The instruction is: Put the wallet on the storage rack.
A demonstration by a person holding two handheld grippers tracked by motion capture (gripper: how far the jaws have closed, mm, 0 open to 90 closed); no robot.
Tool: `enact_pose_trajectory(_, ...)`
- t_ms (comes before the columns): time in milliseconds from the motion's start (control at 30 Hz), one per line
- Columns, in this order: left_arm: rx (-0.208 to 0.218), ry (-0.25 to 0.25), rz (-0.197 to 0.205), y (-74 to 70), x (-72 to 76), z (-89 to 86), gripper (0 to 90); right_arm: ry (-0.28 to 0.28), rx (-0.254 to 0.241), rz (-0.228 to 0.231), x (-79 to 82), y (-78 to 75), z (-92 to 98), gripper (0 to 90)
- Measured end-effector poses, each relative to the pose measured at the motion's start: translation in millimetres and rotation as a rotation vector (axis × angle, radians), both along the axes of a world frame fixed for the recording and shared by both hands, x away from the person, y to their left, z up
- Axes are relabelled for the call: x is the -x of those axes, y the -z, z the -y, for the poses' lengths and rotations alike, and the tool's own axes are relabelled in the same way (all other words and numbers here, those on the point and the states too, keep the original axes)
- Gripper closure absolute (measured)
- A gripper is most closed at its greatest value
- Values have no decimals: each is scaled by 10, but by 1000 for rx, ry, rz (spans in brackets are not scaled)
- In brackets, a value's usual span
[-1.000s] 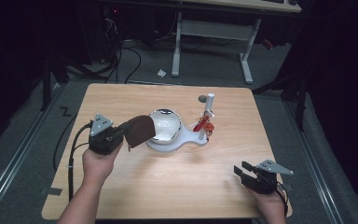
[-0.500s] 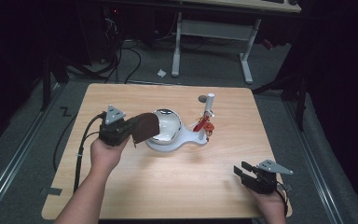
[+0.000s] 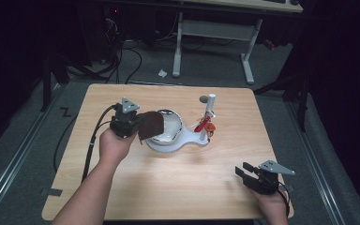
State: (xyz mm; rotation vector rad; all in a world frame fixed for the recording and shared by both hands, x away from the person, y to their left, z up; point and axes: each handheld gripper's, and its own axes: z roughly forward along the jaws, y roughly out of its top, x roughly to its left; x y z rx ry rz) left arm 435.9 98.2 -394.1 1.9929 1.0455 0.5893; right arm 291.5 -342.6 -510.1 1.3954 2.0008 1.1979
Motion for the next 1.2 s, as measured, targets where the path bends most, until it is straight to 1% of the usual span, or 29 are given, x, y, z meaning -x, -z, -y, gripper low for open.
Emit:
enact_pose_trajectory(100,-23,-4,-5,4,-17,53,867,0,-3,0,1,1,10,551)
enact_pose_trajectory(233,-26,-16,-12,-2,-30,52,866,1,-5,1,11,-4,18,551)
enact_pose_trajectory(400,-20,-34,-10,-48,14,19,865,2,-6,4,14,-11,21,550)
enact_pose_trajectory(467,-27,-42,-14,-60,28,21,864,0,-7,1,10,-7,16,551)
enact_pose_trajectory(633,-45,-64,-27,-27,3,68,859,-5,-2,3,11,-9,-4,551)
enact_pose_trajectory(767,-53,-67,-32,-6,-22,114,858,-3,-3,4,16,-11,-1,551)
enact_pose_trajectory(833,-59,-67,-29,10,-40,166,858,-2,-5,4,13,-7,8,551)
enact_pose_trajectory(1033,-50,-68,-26,46,-94,249,860,-2,-5,3,12,-5,12,551)
enact_pose_trajectory(1200,-41,-78,-23,111,-147,301,860,-3,-5,2,12,-4,10,551)
